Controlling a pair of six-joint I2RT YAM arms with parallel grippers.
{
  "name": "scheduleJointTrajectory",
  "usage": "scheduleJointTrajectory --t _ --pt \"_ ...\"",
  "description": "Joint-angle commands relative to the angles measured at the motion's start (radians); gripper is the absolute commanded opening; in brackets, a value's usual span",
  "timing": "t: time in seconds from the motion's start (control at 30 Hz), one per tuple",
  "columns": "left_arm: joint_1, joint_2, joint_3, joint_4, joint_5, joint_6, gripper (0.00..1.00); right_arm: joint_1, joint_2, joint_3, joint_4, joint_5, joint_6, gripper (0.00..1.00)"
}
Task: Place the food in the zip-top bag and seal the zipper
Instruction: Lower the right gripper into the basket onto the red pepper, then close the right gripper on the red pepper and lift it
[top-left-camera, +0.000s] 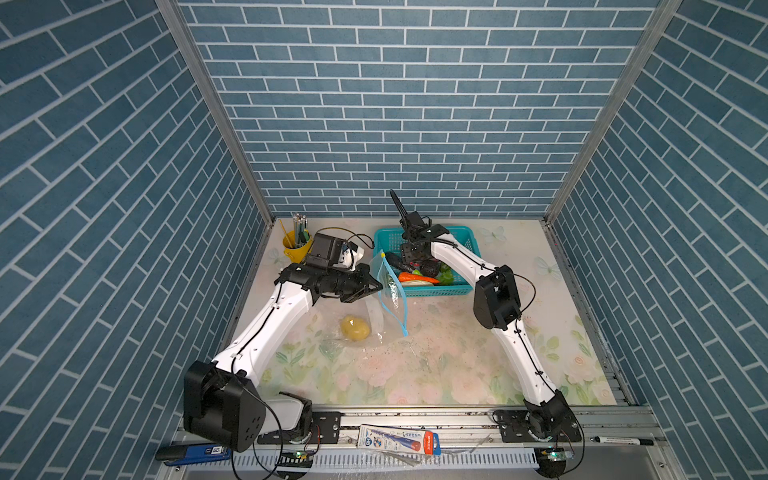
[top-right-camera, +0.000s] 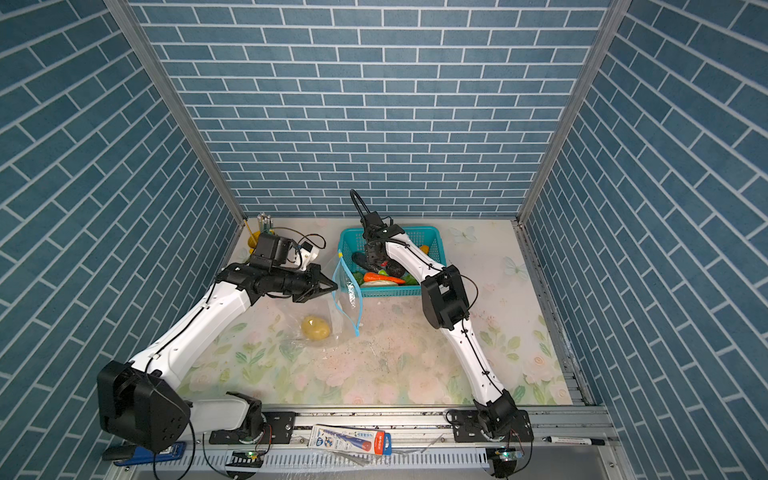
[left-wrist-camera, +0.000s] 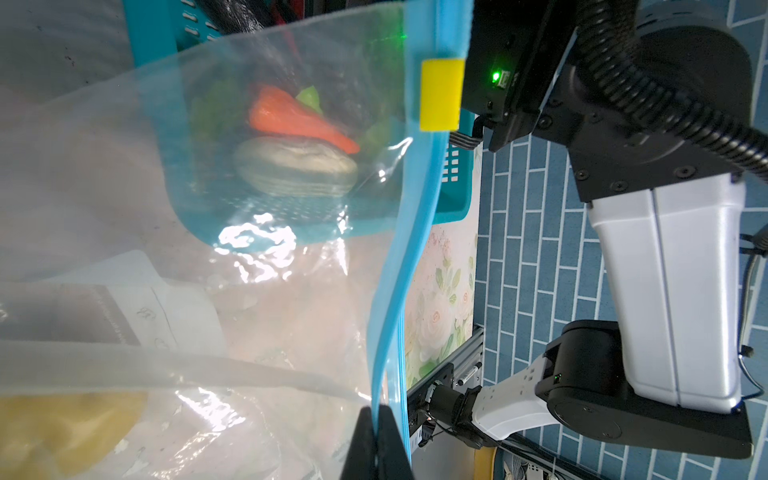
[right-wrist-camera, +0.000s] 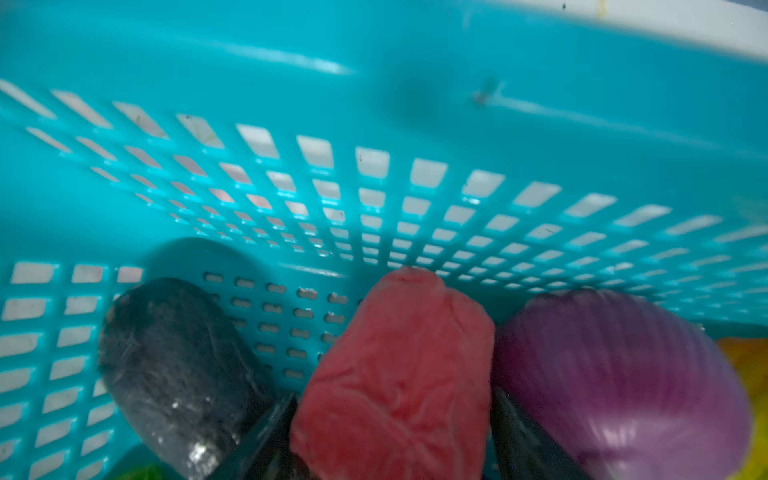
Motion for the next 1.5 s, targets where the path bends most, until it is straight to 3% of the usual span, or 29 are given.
scheduleJointTrajectory --t 0.0,0.23,0.73,1.2,1.47 --pt "0.004 0.011 -0.004 0.008 0.004 0.012 0.0 -0.004 0.026 0.049 -0.001 -0.019 0.029 0.73" --pt "0.004 0.015 -0.003 0.012 0.002 0.011 0.0 -0.005 0.042 0.061 0.005 -0.034 0.034 0.7" --pt "0.004 0.015 -0.007 0.012 -0.007 0.008 0.0 -0.009 -0.043 -0.019 0.046 -0.085 0.051 0.49" --pt "0.005 0.014 -0.011 0.036 0.002 -0.009 0.0 -0.011 -0.188 -0.127 0.081 -0.111 0.059 0.43" --pt "0.004 0.007 -0.012 0.046 -0.001 -0.013 0.0 -0.011 -0.32 -0.266 0.145 -0.153 0.076 0.42"
